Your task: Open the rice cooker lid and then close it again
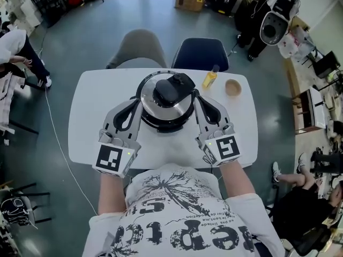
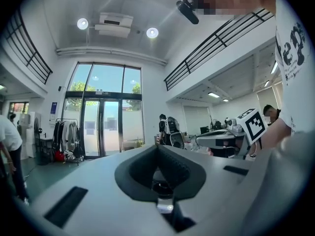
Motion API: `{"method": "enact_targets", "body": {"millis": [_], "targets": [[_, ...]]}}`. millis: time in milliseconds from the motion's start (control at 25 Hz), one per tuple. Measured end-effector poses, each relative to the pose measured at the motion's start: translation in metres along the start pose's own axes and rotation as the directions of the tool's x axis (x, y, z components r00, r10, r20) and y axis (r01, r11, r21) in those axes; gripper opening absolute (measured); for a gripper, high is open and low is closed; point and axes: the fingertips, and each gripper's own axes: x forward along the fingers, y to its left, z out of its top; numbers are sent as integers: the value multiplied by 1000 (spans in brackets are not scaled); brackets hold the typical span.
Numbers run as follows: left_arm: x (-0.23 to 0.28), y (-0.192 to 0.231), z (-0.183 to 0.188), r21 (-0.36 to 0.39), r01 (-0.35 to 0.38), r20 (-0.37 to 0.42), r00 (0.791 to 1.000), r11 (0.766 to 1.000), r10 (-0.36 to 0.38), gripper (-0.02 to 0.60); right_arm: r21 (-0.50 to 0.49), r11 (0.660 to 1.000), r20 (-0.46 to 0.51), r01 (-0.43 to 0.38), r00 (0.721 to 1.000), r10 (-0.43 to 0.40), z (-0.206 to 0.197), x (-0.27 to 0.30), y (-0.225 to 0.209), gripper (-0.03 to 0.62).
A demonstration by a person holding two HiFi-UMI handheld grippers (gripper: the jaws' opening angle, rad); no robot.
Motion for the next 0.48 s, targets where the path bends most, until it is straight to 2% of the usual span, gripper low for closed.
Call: {"method": "enact_targets", "body": {"millis": [160,360,480], "targets": [[1,-6,-6,35,12,-59,998,999,-10,12,0,1000,-13,-13,1000,13,4,-2,-6,11],[5,-11,1,11,-4,-12,1000,1000,4,12,7,1000,-30,-28,999,28,-2,-5,-7,11],[7,-12,-1,13,-3,-15,1000,1000,3,12,25,999,-38,-45,998,46,-5,-5,-6,11]]}}
